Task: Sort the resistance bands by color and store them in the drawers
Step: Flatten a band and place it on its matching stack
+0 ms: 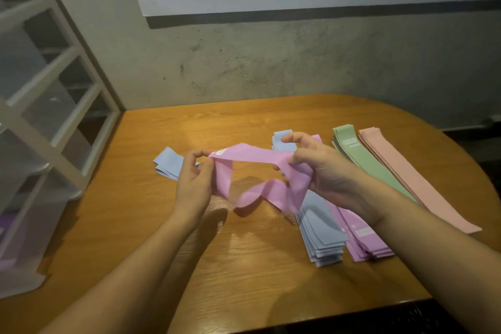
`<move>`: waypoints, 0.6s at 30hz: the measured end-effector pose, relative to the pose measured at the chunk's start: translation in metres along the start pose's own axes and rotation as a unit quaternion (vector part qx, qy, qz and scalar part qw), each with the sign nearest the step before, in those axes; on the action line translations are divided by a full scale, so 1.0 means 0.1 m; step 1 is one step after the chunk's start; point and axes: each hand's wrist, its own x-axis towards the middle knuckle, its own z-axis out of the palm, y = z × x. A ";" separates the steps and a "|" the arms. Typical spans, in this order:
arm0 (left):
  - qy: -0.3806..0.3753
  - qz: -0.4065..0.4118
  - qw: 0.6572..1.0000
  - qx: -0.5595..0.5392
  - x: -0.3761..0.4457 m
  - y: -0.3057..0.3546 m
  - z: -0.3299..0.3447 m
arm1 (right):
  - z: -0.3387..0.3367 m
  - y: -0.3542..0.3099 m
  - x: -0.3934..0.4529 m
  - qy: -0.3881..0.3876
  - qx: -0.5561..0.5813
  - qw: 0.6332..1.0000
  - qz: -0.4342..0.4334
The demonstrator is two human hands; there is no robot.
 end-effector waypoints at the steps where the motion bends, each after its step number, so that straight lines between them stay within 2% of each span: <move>1: 0.002 -0.010 1.000 -0.007 0.01 0.02 -0.01 | -0.01 0.00 0.00 0.008 -0.005 1.000 0.009; 11: -0.039 -0.061 0.997 -0.031 -0.16 0.35 -0.07 | -0.02 0.16 -0.04 0.070 -0.154 0.981 0.092; 18: -0.110 -0.046 0.991 -0.053 -0.30 0.53 0.00 | 0.15 0.32 -0.01 0.015 -0.255 0.964 0.074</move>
